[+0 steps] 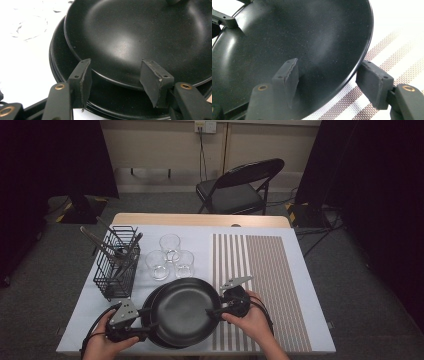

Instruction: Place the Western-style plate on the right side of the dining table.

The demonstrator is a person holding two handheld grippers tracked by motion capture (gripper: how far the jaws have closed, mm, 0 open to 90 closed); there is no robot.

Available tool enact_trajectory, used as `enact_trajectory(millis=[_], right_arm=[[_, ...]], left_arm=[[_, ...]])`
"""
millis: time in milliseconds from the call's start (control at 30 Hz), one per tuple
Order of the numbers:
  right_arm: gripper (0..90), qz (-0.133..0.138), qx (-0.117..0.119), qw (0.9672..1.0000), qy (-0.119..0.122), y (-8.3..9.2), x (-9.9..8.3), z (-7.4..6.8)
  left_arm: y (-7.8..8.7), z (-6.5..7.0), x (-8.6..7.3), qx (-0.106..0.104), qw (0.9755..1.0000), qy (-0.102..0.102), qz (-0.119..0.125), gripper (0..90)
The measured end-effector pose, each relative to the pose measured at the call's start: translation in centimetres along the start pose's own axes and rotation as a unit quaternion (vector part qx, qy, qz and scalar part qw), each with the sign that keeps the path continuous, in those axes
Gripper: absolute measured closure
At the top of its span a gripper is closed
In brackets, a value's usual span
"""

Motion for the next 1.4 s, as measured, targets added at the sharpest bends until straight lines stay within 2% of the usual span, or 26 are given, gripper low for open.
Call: enact_trajectory(millis=[233,400,800,967,1100,1167,1400], right_arm=[[35.3,0.0,0.003,1.0,0.001,0.0,0.0,-0.1],[36.5,-0.001,-0.001,0.9999,0.012,-0.1,0.1,-0.4],[37.4,0.005,-0.001,1.0,0.005,0.2,-0.2,-0.5],[36.6,0.006,-0.009,0.9999,0.001,0.5,-0.3,-0.7],[35.6,0.014,-0.018,0.9997,-0.007,0.9,-0.4,-0.4],[36.5,0.02,-0.014,0.9995,-0.019,1.3,-0.7,-0.1],[37.1,0.027,-0.008,0.9991,-0.032,1.4,-1.1,0.0]], left_arm=[[0.0,0.0,0.1,0.002,1.0,-0.004,-0.003,43.3],[0.0,0.0,0.1,0.002,1.0,0.001,-0.001,43.4],[-0.2,-0.1,0.4,0.003,0.9999,-0.006,-0.007,43.3],[-0.5,0.0,0.6,-0.002,1.0,-0.006,-0.006,43.2],[-0.9,0.5,1.1,-0.018,0.9998,-0.012,0.003,43.9],[-1.1,0.6,1.3,-0.017,0.9997,-0.02,0.001,43.9],[-1.5,0.8,1.8,-0.014,0.9995,-0.028,-0.004,43.9]])
Point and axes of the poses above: each handheld gripper's, and its own axes: y roughly backward along the jaws, x roughly out of its top, z roughly to its right, the point moved 4 cm from there along -y, roughly forward along the jaws, and after that the axes turned 15 degrees about -z, right-handed, at the moved point
